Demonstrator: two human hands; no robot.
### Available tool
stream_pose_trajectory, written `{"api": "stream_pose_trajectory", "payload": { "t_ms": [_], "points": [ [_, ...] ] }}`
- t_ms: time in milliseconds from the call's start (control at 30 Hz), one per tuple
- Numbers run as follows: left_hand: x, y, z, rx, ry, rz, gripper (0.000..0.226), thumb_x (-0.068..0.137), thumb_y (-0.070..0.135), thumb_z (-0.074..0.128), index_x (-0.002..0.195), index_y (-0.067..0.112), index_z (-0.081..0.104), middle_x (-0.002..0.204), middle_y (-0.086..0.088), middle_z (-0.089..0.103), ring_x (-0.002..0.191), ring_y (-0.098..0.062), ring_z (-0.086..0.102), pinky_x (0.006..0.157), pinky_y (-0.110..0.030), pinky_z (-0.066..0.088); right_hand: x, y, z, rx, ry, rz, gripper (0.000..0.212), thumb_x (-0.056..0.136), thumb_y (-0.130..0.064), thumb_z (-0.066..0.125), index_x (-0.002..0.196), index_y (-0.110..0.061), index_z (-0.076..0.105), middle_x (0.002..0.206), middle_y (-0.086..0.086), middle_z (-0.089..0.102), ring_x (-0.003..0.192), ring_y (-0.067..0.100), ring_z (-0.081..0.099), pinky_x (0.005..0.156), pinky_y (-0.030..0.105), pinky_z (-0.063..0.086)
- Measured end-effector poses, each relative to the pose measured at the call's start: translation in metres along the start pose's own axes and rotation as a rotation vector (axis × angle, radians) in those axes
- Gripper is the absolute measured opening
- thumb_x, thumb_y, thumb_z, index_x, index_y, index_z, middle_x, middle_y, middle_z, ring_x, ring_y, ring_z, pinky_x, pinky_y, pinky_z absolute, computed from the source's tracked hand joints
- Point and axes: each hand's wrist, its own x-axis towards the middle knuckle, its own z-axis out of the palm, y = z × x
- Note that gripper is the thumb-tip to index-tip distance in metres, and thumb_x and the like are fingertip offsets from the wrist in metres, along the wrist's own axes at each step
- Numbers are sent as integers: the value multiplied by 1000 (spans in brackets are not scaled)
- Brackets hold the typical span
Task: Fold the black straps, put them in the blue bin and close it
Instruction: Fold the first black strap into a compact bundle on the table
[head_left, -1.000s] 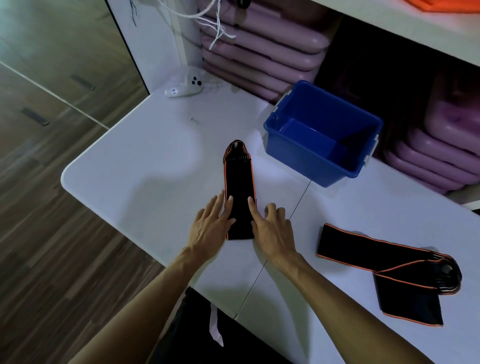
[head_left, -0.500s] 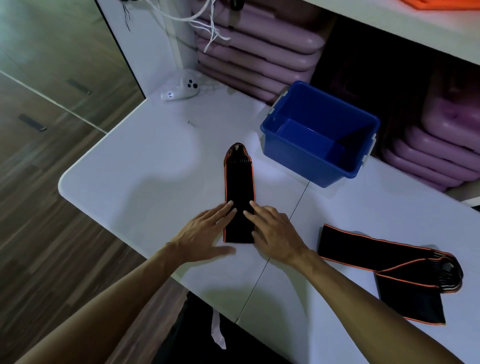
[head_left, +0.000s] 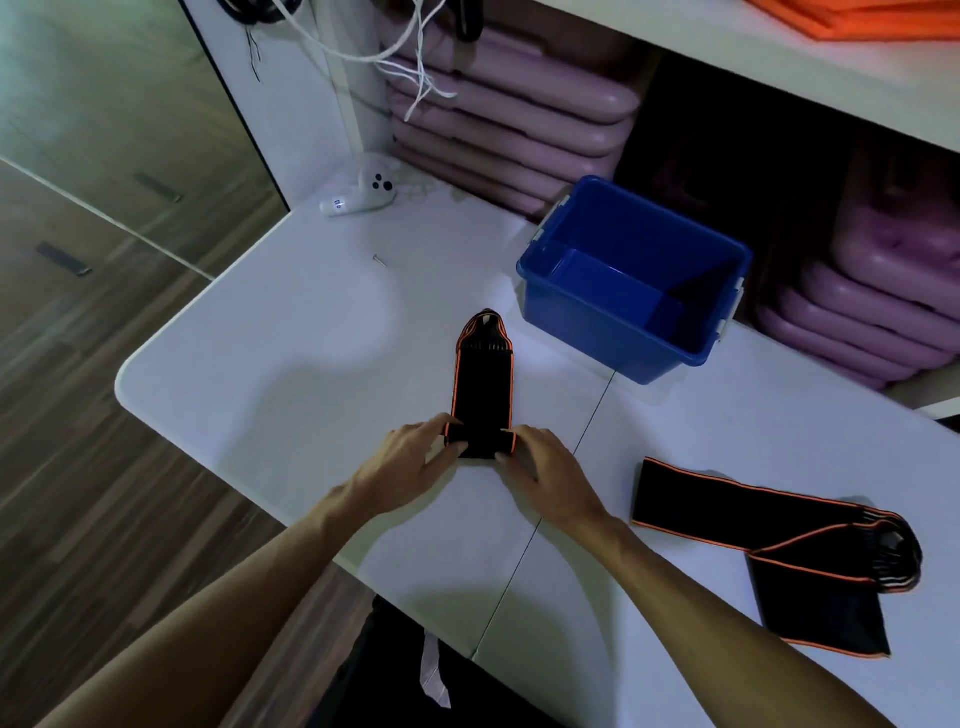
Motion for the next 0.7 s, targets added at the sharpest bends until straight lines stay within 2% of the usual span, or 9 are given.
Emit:
{"api": "stream_pose_trajectory", "payload": {
  "t_ms": [67, 133, 200, 267, 367, 467, 600, 667, 700],
  "points": [
    [7, -1, 1, -91, 3, -92, 36, 91, 53, 41, 101, 20, 52, 83, 8, 69, 73, -24, 64, 66, -39, 54, 4, 0, 1, 66, 21, 91, 24, 97, -44, 51, 100, -21, 58, 93, -4, 66, 90, 18, 60, 79, 38, 50],
    [12, 3, 3, -121, 24, -118, 32, 93, 47, 44, 95, 15, 47, 66, 9, 60, 59, -22, 52, 59, -38, 49, 8, 1, 1, 130, 48, 167, 30, 94, -48, 50, 97, -19, 58, 86, 1, 68, 82, 20, 64, 75, 45, 52],
    [17, 9, 6, -133, 44, -149, 27, 96, 37, 49, 97, 11, 47, 57, 8, 54, 52, -19, 45, 55, -36, 41, 9, 0, 3, 177, 77, 222, 24, 95, -40, 55, 96, -17, 62, 82, 5, 68, 78, 21, 64, 72, 42, 53],
    [22, 14, 11, -131, 81, -213, 24, 96, 34, 51, 103, 10, 50, 53, 2, 55, 51, -21, 48, 56, -39, 41, 8, -1, 9, 195, 140, 234, 16, 96, -33, 58, 96, -17, 64, 79, 5, 68, 76, 20, 63, 67, 37, 51],
    [28, 16, 20, -128, 142, -317, 24, 95, 34, 53, 101, 11, 53, 47, 5, 53, 49, -22, 51, 55, -40, 43, 9, -5, 16, 219, 233, 248, 13, 96, -28, 60, 98, -16, 66, 78, 3, 69, 73, 19, 65, 63, 34, 53],
    [29, 17, 26, -131, 210, -371, 24, 92, 32, 57, 98, 9, 55, 58, -3, 61, 57, -28, 59, 58, -39, 46, 14, -11, 17, 197, 249, 290, 19, 96, -25, 60, 110, -13, 63, 84, -4, 67, 74, 8, 64, 59, 16, 49],
    [30, 10, 25, -84, 218, -373, 33, 89, 28, 63, 112, 10, 49, 85, -15, 66, 74, -33, 62, 64, -38, 47, 15, -11, 14, 163, 253, 244, 34, 94, -26, 63, 126, -24, 52, 113, -7, 61, 95, 8, 60, 76, 14, 47],
    [27, 12, 24, -42, 198, -277, 36, 89, 23, 60, 120, 14, 45, 98, -13, 59, 78, -34, 60, 65, -41, 49, 14, -10, 9, 84, 191, 165, 35, 96, -26, 60, 129, -29, 49, 116, -7, 57, 97, 6, 58, 78, 13, 46],
    [25, 14, 23, -12, 192, -220, 37, 90, 18, 59, 123, 15, 44, 105, -12, 54, 79, -33, 59, 66, -43, 51, 13, -8, 7, 26, 154, 113, 33, 98, -25, 57, 130, -30, 51, 118, -7, 54, 98, 7, 58, 82, 18, 48]
  ]
}}
